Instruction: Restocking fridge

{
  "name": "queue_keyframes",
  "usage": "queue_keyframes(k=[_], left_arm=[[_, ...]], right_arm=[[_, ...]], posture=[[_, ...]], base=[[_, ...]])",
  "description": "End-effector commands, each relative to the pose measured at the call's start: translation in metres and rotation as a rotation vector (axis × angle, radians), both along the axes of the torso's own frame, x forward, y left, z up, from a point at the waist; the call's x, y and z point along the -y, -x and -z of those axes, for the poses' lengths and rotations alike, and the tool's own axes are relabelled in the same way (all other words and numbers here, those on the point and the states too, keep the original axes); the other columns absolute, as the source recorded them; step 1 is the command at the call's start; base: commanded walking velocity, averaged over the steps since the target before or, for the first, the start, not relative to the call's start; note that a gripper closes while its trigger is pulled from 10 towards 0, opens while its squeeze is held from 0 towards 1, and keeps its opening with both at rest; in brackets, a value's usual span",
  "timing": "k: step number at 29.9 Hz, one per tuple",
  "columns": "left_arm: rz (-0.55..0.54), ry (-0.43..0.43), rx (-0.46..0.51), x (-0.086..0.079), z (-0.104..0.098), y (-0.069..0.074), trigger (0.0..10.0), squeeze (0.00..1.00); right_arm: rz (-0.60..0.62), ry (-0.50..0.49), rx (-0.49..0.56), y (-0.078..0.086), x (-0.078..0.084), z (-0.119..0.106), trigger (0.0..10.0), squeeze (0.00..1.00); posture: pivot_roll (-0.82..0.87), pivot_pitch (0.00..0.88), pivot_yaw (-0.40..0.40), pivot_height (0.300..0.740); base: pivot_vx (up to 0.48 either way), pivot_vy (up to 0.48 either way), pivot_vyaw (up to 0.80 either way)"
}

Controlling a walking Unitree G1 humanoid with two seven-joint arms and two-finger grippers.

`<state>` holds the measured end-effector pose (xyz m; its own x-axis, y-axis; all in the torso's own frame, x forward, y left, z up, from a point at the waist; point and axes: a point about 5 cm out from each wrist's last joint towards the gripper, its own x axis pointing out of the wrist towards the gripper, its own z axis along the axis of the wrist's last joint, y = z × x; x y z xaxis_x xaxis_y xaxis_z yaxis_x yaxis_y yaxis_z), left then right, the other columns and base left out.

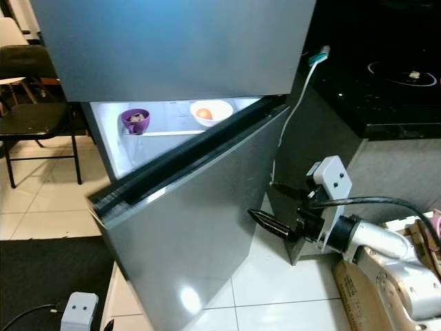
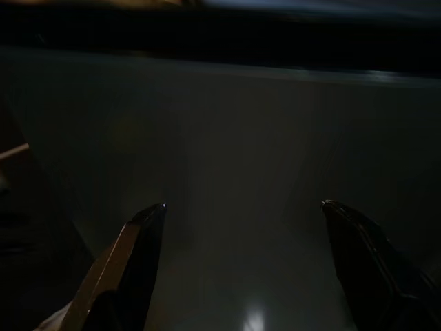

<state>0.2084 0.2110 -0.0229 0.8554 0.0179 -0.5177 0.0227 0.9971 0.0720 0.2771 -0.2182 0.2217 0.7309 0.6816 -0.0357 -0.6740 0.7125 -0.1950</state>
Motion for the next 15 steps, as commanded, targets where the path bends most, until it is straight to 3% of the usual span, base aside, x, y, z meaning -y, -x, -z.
queue_keyframes(k=[1,6,7,8,11,13,15], left_arm=[[-0.024,-0.002,0.012,-0.004,-0.003,-0.001,10.0,0.0],[-0.055,0.067,0.184,-0.009,-0.05,-0.059,10.0,0.0],[-0.055,0.067,0.184,-0.009,-0.05,-0.059,10.0,0.0],[-0.06,0.027,0.251,-0.017,-0.071,-0.081,10.0,0.0],[-0.074,-0.013,0.292,-0.024,-0.085,-0.093,10.0,0.0],[-0.112,-0.105,0.387,-0.047,-0.121,-0.12,10.0,0.0],[-0.121,-0.099,0.452,-0.059,-0.155,-0.143,10.0,0.0]], right_arm=[[0.033,0.025,-0.008,-0.001,0.001,0.005,10.0,0.0],[0.108,0.021,0.014,-0.009,0.0,0.006,10.0,0.0],[0.108,0.021,0.014,-0.009,0.0,0.006,10.0,0.0],[0.114,0.023,0.041,-0.011,-0.003,0.002,10.0,0.0],[0.117,0.021,0.06,-0.011,-0.004,-0.001,10.0,0.0],[0.124,-0.009,0.123,-0.012,-0.008,-0.017,10.0,0.0],[0.113,-0.041,0.179,-0.012,-0.015,-0.032,10.0,0.0]], posture=[[-0.13,0.114,0.016,0.74],[-0.12,0.114,0.02,0.74],[-0.12,0.114,0.02,0.74],[-0.13,0.116,0.024,0.74],[-0.13,0.117,0.026,0.74],[-0.13,0.122,0.026,0.74],[-0.13,0.126,0.027,0.74]], base=[[0.0,0.0,0.0],[0.0,0.0,0.0],[0.0,0.0,0.0],[0.0,0.0,0.0],[0.0,0.0,0.0],[0.0,0.0,0.0],[0.0,0.0,0.0]])
